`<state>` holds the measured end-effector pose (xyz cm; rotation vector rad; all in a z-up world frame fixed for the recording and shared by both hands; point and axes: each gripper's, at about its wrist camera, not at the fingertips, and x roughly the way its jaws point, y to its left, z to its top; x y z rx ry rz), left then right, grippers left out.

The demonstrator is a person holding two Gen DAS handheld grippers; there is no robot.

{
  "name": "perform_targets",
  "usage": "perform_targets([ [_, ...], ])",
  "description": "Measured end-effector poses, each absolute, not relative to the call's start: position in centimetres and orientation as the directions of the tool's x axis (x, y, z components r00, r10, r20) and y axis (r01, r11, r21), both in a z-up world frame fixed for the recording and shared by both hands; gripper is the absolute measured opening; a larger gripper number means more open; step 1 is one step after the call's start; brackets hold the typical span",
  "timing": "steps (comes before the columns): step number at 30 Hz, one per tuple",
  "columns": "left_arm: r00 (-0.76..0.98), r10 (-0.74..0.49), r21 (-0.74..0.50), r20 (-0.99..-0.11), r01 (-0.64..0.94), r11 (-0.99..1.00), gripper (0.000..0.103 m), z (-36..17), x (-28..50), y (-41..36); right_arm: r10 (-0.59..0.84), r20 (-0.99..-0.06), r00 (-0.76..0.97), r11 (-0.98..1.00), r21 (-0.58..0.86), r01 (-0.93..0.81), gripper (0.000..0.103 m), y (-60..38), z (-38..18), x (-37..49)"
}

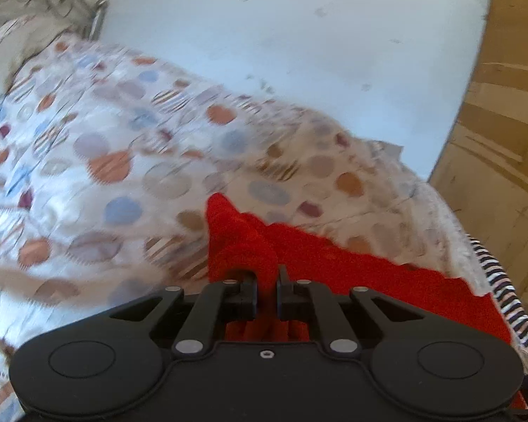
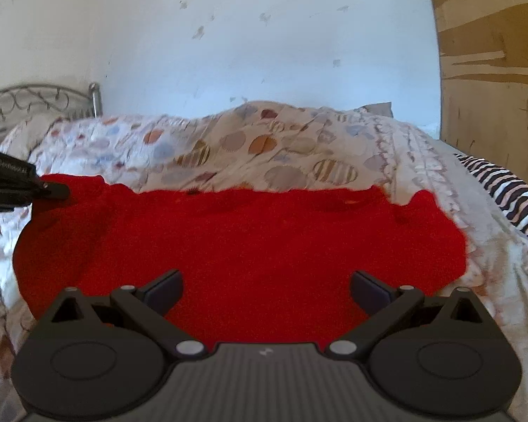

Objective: Fold small clothes

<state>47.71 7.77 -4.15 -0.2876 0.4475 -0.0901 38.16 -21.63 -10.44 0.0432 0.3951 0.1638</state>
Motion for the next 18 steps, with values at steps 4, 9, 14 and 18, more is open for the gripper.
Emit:
perform_targets([
  [4,0.903,-0.206,-0.273,-0.378,0.104,0.956,0.008,-1.3,48.0,4.5,0.15,-0.346,0.926,0.989,0.071,-0.133,0.103,-24.1,-9.2,37.0],
  [9,0.885,-0.317,-0.259,-0.342,0.235,0.937,0.008,1.9,48.4,-2.3,0.068,-0.324,0.944,0.996,0.068,-0.049,0.103,-28.7,-8.4,34.7],
  [14,0.806,-0.475,-0.235,-0.353,0.415,0.879,0.008,2.2,48.0,-11.0,-0.072,-0.345,0.936,0.995,0.045,0.093,0.103,-33.5,-9.0,32.0],
  [18,0.716,-0.542,-0.198,-0.439,0.512,0.836,0.008,-0.7,47.8,-16.7,-0.16,-0.391,0.906,0.981,0.041,0.191,0.103,-36.7,-10.3,30.3],
])
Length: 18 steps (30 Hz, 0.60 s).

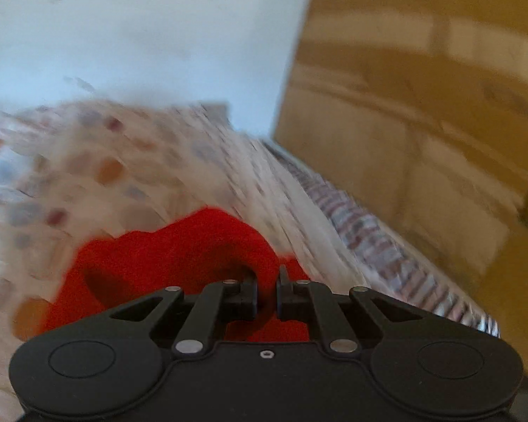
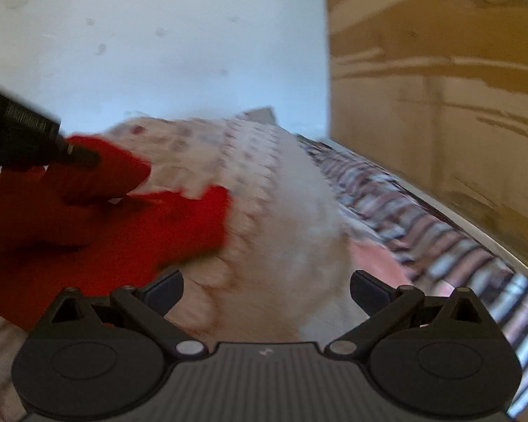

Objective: Fold small clothes

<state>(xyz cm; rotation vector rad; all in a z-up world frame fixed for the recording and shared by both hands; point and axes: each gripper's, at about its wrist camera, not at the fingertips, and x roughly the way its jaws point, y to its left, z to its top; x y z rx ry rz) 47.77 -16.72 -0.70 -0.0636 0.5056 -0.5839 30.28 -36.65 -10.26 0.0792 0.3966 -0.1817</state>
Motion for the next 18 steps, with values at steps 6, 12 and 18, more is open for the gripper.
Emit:
perform_targets([
  [6,0.672,-0.537,-0.173,-0.511,0.531,0.829,0.011,-4.5,46.9,-18.1,-0.178,-0.421,0.89,0.973,0.063,0.224,0.103,-37.9,-12.0,29.0],
  [12,0.614,-0.615,-0.242,-0.495,0.583,0.776,0.066,-3.9,46.2,-15.8,-0.146,-0.41,0.9,0.974,0.102,0.204,0.103,-37.3,-12.5,29.6],
  [18,0.595,-0.683,-0.222,-0.423,0.663,0.715,0.094,-2.3,41.8,-14.4,-0.121,-0.378,0.918,0.972,0.143,0.187,0.103,-36.9,-11.6,30.3],
])
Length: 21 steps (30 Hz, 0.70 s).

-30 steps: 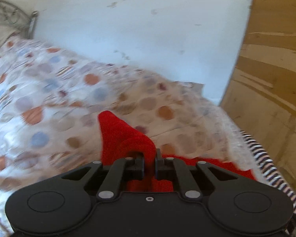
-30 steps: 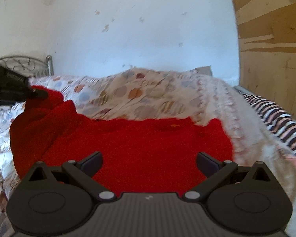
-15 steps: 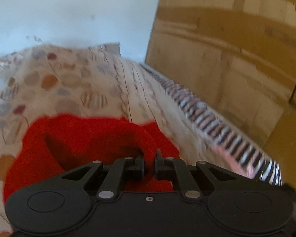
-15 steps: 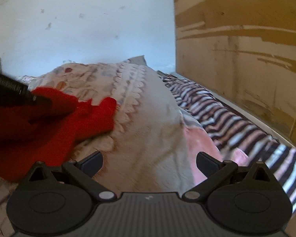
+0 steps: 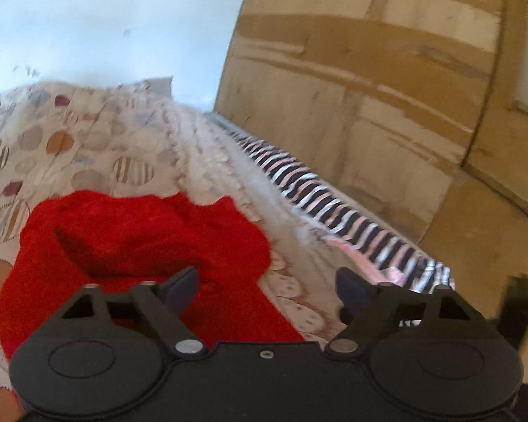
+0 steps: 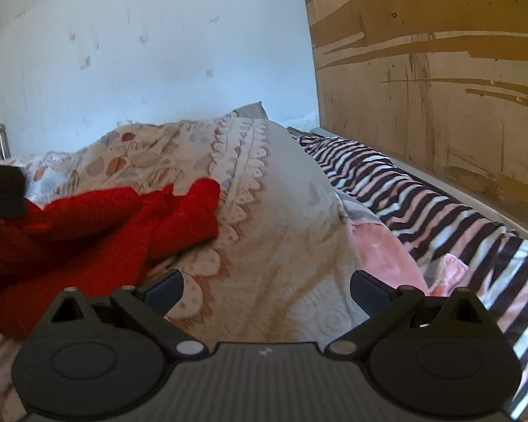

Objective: Fold small clothes

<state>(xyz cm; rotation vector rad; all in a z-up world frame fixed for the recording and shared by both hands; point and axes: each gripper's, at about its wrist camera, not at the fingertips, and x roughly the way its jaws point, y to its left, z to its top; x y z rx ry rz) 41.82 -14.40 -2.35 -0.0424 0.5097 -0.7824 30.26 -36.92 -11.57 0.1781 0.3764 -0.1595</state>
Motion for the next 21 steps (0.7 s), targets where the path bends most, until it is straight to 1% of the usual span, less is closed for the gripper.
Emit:
perform_targets([
  [1,0.604,-0.69,-0.218,-0.399,0.668,0.711,0.1,-2.1,41.0,-13.8,-0.106,-0.371,0.923,0.972,0.158,0.175,0.103,-36.9,-11.4,30.5],
  [2,0.621,-0.691,-0.209,-0.37,0.669,0.714,0.102,-1.9,40.2,-13.2,-0.087,-0.362,0.928,0.972,0.173,0.159,0.103,-36.9,-11.2,30.8],
  [5,0.723,-0.618,-0.136,-0.308,0.61,0.781,0.102,-1.4,38.5,-11.5,0.008,-0.33,0.944,0.966,0.245,0.077,0.103,-37.0,-10.5,31.6],
  [8,0.812,-0.513,-0.045,-0.28,0.522,0.852,0.102,-1.7,37.9,-10.0,0.137,-0.291,0.947,0.934,0.356,-0.025,0.103,-37.1,-9.6,33.3],
  [9,0.825,-0.487,-0.019,-0.287,0.504,0.864,0.102,-2.0,38.1,-9.6,0.176,-0.279,0.944,0.922,0.384,-0.058,0.103,-37.0,-9.3,33.9],
  [11,0.843,-0.425,0.046,-0.331,0.464,0.885,0.102,-3.0,38.7,-9.3,0.272,-0.245,0.931,0.888,0.436,-0.145,0.103,-36.8,-8.5,35.8],
  [13,0.845,-0.39,0.105,-0.365,0.454,0.885,0.102,-4.1,39.4,-9.2,0.38,-0.224,0.898,0.849,0.47,-0.242,0.103,-36.5,-8.1,38.1],
  [18,0.792,-0.424,0.226,-0.438,0.554,0.801,0.102,-5.5,40.5,-9.5,0.532,-0.244,0.811,0.767,0.545,-0.339,0.103,-35.4,-8.4,44.0],
  [20,0.787,-0.425,0.295,-0.447,0.578,0.761,0.1,-5.9,40.4,-9.9,0.56,-0.259,0.787,0.753,0.556,-0.352,0.102,-34.9,-8.6,45.8],
  [21,0.789,-0.422,0.322,-0.448,0.582,0.747,0.095,-6.0,40.2,-10.1,0.561,-0.28,0.779,0.757,0.553,-0.347,0.101,-34.6,-8.8,46.6],
])
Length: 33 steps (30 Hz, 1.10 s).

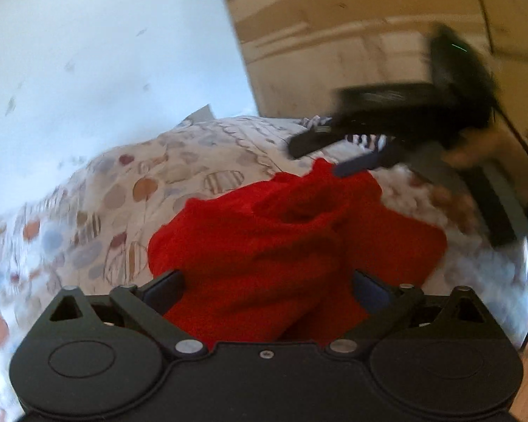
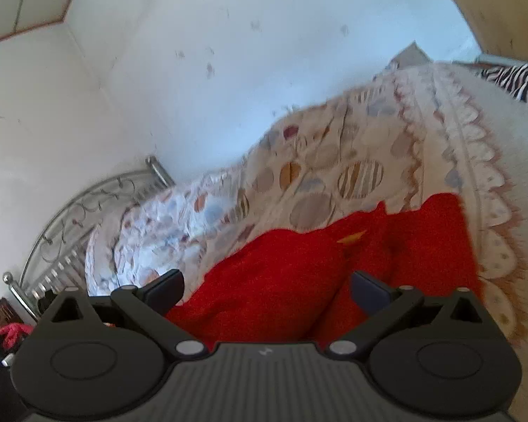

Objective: Fold small clothes

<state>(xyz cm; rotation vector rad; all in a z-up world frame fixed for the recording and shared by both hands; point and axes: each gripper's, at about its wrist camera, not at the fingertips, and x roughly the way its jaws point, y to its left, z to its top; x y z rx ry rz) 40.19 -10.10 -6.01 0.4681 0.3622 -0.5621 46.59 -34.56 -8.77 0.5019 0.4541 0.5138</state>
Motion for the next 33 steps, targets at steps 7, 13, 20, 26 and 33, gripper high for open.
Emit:
perform_targets([
  [7,0.772,-0.436,0.336,-0.463,0.608,0.72,0.044,-6.5,40.6,-10.1,0.495,-0.361,0.79,0.8,0.545,-0.252,0.035,-33.2,-9.9,48.6],
  [13,0.784,-0.47,0.31,-0.405,0.601,0.737,0.021,-5.1,39.6,-9.8,0.452,-0.292,0.843,0.829,0.486,-0.276,0.013,-33.6,-7.7,47.8],
  [20,0.735,-0.569,0.35,-0.369,0.677,0.647,0.02,-2.8,37.4,-13.8,0.34,-0.184,0.922,0.876,0.419,-0.239,0.013,-38.0,-3.4,45.2],
  [26,0.657,-0.594,0.346,-0.465,0.752,0.561,0.02,-5.0,37.4,-17.2,0.257,-0.333,0.907,0.9,0.424,-0.1,0.013,-40.5,-7.9,45.3],
  [33,0.627,-0.599,0.256,-0.498,0.767,0.589,0.028,-6.7,38.2,-16.5,0.241,-0.354,0.904,0.888,0.455,-0.058,0.017,-40.4,-10.9,44.4],
])
